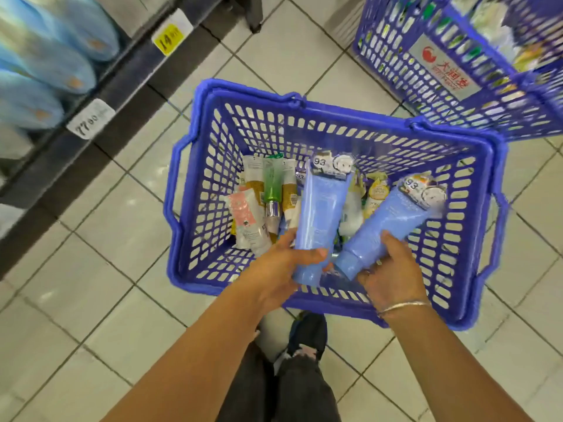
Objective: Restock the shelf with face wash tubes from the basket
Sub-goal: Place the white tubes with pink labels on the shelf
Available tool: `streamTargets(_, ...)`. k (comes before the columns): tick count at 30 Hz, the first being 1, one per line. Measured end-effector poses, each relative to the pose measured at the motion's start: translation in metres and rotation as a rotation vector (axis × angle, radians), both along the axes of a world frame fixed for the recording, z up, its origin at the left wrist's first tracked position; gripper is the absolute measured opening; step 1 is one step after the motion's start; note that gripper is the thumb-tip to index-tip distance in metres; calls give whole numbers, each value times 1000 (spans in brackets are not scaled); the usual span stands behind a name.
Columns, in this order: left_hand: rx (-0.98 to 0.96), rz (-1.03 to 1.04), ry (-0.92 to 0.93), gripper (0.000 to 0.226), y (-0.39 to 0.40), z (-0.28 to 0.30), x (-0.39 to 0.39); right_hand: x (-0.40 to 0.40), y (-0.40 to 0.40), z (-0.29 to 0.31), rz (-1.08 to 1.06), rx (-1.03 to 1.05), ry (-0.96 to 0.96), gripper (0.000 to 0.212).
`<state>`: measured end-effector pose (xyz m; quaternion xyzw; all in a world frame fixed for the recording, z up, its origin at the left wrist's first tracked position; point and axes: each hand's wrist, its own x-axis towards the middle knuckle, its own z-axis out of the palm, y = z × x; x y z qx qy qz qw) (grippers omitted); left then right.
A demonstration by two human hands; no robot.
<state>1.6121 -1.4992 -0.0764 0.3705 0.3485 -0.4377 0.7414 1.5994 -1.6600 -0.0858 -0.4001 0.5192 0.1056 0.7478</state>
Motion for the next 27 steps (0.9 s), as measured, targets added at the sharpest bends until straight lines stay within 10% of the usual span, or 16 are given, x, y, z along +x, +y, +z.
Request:
streamTargets(12,91,215,-377,73,72,209,11,40,52,220,153,306,-259,29)
streamTargets(27,152,328,-699,67,176,480,29,92,167,491,568,-65,-739,40)
